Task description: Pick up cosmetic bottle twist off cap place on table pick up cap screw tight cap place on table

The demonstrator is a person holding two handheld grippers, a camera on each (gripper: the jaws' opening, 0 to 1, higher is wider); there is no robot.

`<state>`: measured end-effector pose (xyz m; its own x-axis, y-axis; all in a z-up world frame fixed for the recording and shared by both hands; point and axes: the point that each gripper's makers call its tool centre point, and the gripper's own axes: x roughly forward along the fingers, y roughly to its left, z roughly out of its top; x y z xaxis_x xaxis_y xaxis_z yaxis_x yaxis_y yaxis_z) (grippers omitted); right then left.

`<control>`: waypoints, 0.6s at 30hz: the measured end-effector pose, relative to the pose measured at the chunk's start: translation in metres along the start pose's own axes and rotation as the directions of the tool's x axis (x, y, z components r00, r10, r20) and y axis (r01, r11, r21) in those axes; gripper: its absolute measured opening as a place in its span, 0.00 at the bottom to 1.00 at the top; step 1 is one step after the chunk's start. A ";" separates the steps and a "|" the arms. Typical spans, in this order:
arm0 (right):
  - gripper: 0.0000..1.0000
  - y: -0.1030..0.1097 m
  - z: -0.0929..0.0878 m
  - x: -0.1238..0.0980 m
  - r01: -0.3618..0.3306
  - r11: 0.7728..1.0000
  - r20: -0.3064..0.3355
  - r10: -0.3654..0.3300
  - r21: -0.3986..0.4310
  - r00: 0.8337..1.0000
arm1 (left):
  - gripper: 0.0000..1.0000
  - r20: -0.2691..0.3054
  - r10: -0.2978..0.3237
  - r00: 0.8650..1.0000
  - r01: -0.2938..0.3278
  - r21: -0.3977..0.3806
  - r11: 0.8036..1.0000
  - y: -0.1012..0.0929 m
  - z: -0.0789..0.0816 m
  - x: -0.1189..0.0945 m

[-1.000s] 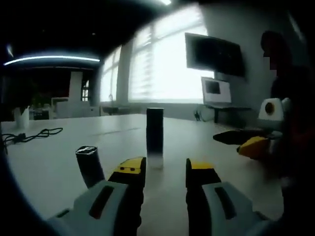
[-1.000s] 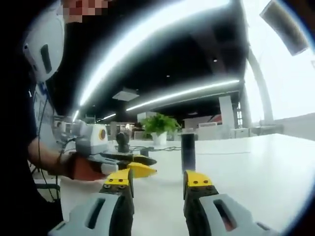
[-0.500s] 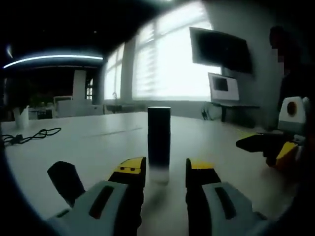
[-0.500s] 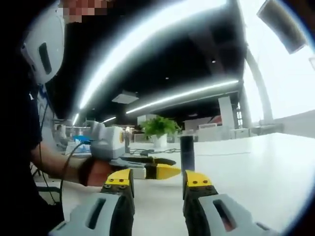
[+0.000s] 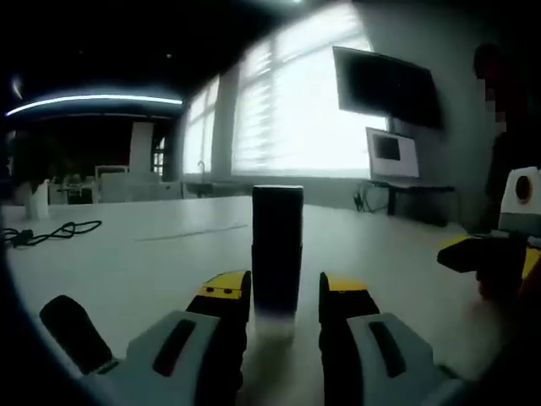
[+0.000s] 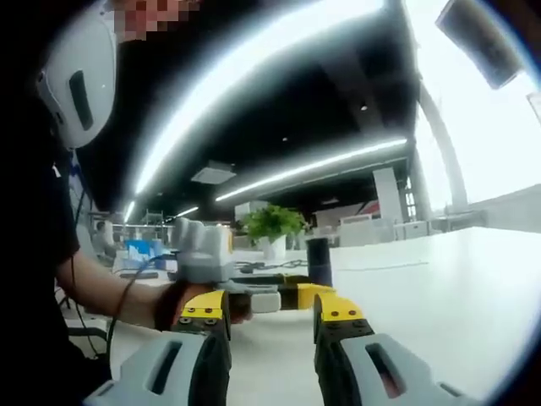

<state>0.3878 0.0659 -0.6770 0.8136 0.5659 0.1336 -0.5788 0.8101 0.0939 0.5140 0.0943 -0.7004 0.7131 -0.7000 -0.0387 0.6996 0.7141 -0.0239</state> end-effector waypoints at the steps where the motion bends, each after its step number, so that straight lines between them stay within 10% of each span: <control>1: 0.32 0.000 0.000 0.000 0.000 1.000 0.000 0.000 -0.001 1.000 | 0.22 0.001 0.000 1.000 0.000 -0.007 1.000 0.000 0.000 0.001; 18: 0.32 0.002 0.002 0.002 0.000 1.000 0.002 0.000 -0.006 1.000 | 0.22 0.024 -0.006 1.000 0.006 -0.005 1.000 0.001 0.002 0.028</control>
<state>0.3881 0.0685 -0.6749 0.8133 0.5658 0.1358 -0.5787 0.8108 0.0879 0.5348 0.0750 -0.6999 0.7098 -0.7043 -0.0144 0.7038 0.7098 -0.0289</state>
